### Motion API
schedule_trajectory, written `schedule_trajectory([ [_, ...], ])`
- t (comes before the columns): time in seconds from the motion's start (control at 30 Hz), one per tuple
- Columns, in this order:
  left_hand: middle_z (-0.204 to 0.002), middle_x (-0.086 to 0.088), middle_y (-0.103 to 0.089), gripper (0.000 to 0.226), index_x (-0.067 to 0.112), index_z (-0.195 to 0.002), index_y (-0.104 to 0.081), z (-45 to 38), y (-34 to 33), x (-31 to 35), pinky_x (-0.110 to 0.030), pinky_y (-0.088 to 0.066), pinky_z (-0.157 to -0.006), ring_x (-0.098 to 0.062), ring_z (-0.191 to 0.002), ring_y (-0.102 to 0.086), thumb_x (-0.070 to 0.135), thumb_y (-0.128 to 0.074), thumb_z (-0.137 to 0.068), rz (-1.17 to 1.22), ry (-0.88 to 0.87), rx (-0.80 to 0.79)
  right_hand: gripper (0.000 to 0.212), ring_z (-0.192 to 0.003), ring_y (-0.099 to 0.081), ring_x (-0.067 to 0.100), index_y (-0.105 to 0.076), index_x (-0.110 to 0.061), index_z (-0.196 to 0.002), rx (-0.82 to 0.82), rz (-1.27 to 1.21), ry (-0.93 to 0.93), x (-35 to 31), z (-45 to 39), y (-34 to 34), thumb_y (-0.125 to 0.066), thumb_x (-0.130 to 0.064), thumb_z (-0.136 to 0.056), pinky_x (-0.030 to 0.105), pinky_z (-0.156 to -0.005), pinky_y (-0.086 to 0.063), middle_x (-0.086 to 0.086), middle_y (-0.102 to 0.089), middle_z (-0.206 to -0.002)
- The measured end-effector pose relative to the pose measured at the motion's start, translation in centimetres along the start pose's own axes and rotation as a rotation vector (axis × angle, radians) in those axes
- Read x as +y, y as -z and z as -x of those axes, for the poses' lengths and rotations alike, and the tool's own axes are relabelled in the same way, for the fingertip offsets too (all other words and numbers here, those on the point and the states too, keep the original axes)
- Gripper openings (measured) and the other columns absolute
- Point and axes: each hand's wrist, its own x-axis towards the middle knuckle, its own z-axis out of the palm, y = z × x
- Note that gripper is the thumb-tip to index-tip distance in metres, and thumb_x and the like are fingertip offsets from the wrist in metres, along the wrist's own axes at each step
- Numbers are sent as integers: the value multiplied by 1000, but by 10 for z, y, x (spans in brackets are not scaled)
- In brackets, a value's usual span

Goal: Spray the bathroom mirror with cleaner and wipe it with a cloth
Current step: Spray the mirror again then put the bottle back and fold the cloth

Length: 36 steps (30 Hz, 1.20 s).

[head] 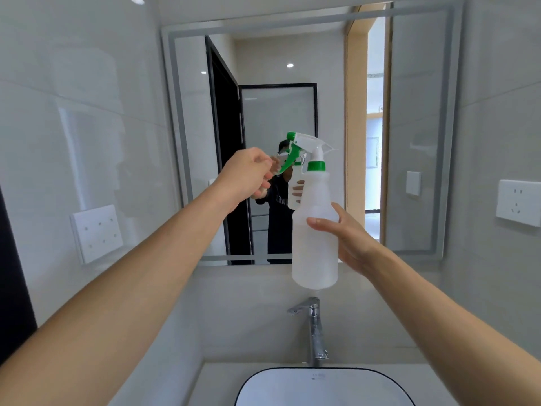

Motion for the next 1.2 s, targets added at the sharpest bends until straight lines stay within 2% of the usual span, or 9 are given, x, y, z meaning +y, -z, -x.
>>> schedule_trajectory([
  [0.2, -104, -2, -68, 20, 21, -106, -62, 30, -16, -31, -32, -61, -75, -16, -91, -70, 8, -54, -93, -81, 97, -149, 69, -102, -70, 25, -54, -33, -117, 89, 11, 12, 6, -5, -5, -86, -47, -58, 41, -80, -61, 1, -71, -109],
  [0.3, -106, -2, -67, 31, 17, -121, -59, 46, -29, -46, -36, -60, -82, -16, -95, -69, 10, -60, -91, -78, 107, -271, 58, -103, -68, 26, -54, -36, -114, 108, 14, 16, 8, -6, -10, -84, -44, -64, 38, -76, -61, 2, -68, -111],
  [0.47, -108, 0, -68, 40, 20, -124, -55, 59, -41, -59, -45, -58, -92, -17, -98, -68, 21, -69, -87, -96, 72, -362, 78, -108, -65, 26, -43, -33, -135, 129, 3, 38, 11, -3, -19, -82, -39, -68, 33, -70, -61, 5, -60, -124],
  [0.63, -103, 5, -66, 48, 23, -114, -54, 70, -53, -67, -37, -57, -79, -13, -92, -67, 41, -80, -78, -124, 21, -317, 70, -103, -70, 25, -48, -30, -131, 169, 1, 49, 18, 6, -23, -82, -33, -70, 39, -77, -62, 6, -67, -118],
  [0.73, -102, 7, -66, 54, 23, -110, -53, 82, -63, -72, -33, -55, -78, -10, -92, -65, 46, -83, -72, -94, 29, -254, 61, -97, -72, 20, -52, -31, -123, 188, -3, 45, 22, 9, -26, -83, -31, -71, 34, -73, -61, 1, -71, -110],
  [0.87, -97, 9, -63, 55, 24, -110, -49, 91, -65, -77, -25, -45, -62, -4, -86, -61, 49, -82, -73, -111, 48, -162, 43, -90, -73, 13, -55, -33, -110, 135, -9, 28, 26, 7, -36, -82, -28, -77, 27, -67, -60, -10, -75, -93],
  [1.03, -95, 16, -61, 58, 35, -118, -46, 104, -57, -82, -18, -42, -56, 0, -83, -61, 54, -79, -74, -131, 129, -62, 67, -110, -67, 28, -50, -19, -128, 43, -77, 21, 28, 0, -52, -83, -33, -71, 51, -94, -55, 13, -65, -123],
  [1.13, -93, 19, -60, 59, 38, -122, -45, 117, -56, -82, -17, -41, -56, 1, -83, -61, 54, -77, -75, -157, 174, 17, 66, -109, -68, 32, -54, -8, -129, -40, -119, 23, 31, 0, -59, -82, -30, -73, 56, -96, -53, 20, -65, -122],
  [1.2, -92, 23, -59, 56, 39, -117, -45, 128, -61, -79, -10, -41, -54, 10, -80, -61, 52, -79, -75, -164, 192, 73, 65, -109, -68, 33, -53, -5, -129, -79, -152, 14, 34, 3, -60, -82, -27, -75, 55, -97, -53, 20, -66, -122],
])
